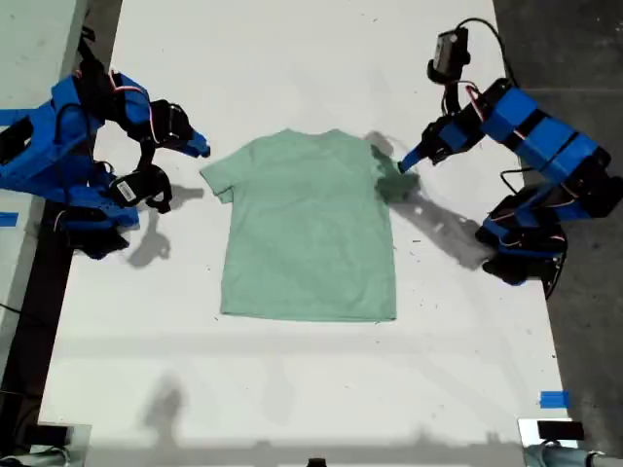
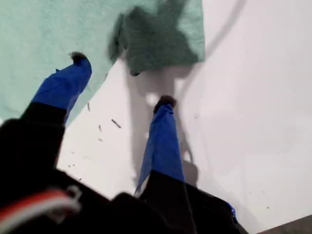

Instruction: Fold tshirt

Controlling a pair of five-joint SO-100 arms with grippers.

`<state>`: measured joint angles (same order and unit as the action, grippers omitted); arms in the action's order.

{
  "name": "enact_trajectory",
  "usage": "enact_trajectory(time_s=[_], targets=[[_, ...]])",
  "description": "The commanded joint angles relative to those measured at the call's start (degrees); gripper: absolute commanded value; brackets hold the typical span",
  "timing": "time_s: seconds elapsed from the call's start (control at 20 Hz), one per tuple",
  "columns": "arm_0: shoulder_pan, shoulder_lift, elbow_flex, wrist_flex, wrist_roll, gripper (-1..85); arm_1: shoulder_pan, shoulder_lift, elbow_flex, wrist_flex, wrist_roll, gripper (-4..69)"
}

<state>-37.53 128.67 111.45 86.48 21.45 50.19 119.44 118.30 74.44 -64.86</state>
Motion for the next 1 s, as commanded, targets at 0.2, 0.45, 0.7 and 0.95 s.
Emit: enact_trajectory(time_s=[0.2, 0.45, 0.7, 0.95], targets=[[0.70, -1.58, 0.62, -3.34, 0.53, 4.6, 5.98, -14.33, 8.09, -21.09, -3.60, 30.9], [0.88, -1.85, 1.76, -4.22, 0.26, 4.6, 7.21, -30.41, -2.81, -17.23, -4.75, 29.9], [1.23, -1.85, 2.81, -5.01, 0.00, 4.6, 7.82, -31.90, -5.10, -16.61, -4.75, -0.3], [2.11, -1.49, 3.43, -5.10, -0.70, 4.7, 7.12, -30.76, -7.82, -11.25, -4.04, -1.2]])
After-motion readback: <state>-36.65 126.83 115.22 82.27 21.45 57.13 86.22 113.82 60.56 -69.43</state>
